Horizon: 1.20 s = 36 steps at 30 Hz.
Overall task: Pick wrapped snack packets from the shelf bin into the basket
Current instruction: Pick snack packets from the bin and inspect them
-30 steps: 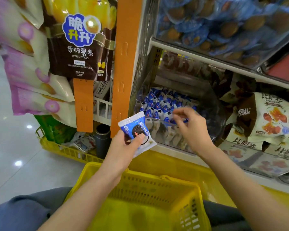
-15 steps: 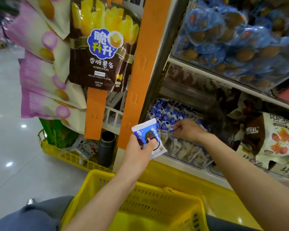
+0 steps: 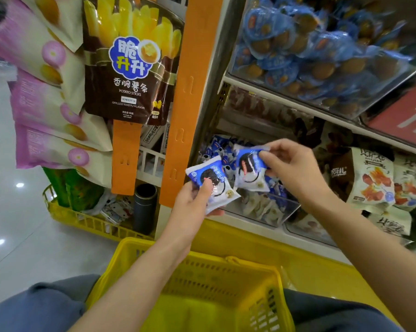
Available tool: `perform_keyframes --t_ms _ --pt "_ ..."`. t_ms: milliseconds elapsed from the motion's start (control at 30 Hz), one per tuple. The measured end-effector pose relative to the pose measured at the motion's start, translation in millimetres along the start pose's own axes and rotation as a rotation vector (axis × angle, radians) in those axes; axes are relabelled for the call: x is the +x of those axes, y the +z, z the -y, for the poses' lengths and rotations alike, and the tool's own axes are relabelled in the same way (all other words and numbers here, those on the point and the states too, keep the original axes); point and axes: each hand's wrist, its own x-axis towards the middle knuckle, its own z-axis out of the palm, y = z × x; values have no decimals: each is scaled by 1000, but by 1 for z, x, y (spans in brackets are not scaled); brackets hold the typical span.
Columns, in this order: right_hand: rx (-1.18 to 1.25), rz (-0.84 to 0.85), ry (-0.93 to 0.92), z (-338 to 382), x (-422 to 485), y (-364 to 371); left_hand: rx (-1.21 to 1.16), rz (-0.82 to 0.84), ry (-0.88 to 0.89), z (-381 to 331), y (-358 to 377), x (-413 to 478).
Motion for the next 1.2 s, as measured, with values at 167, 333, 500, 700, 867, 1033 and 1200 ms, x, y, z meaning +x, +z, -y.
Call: perform_keyframes --t_ms 167,333,500,700,867,1033,1200 --pt "182 158 222 -10 -32 20 23 61 -12 6 -1 -13" --pt "353 222 324 -21 -49 32 171 91 -111 10 -4 -19" --pt "392 290 363 -22 -59 33 -16 217 -253 6 -8 -20" --pt "239 410 262 -17 -68 30 26 217 -258 12 -5 -21" --pt "62 272 151 -21 -69 34 228 21 -213 16 -4 -17" --pt "206 214 135 -16 -68 37 66 -22 -224 15 -5 -10" --pt "217 87 112 -8 -42 22 -50 -193 -90 10 -13 1"
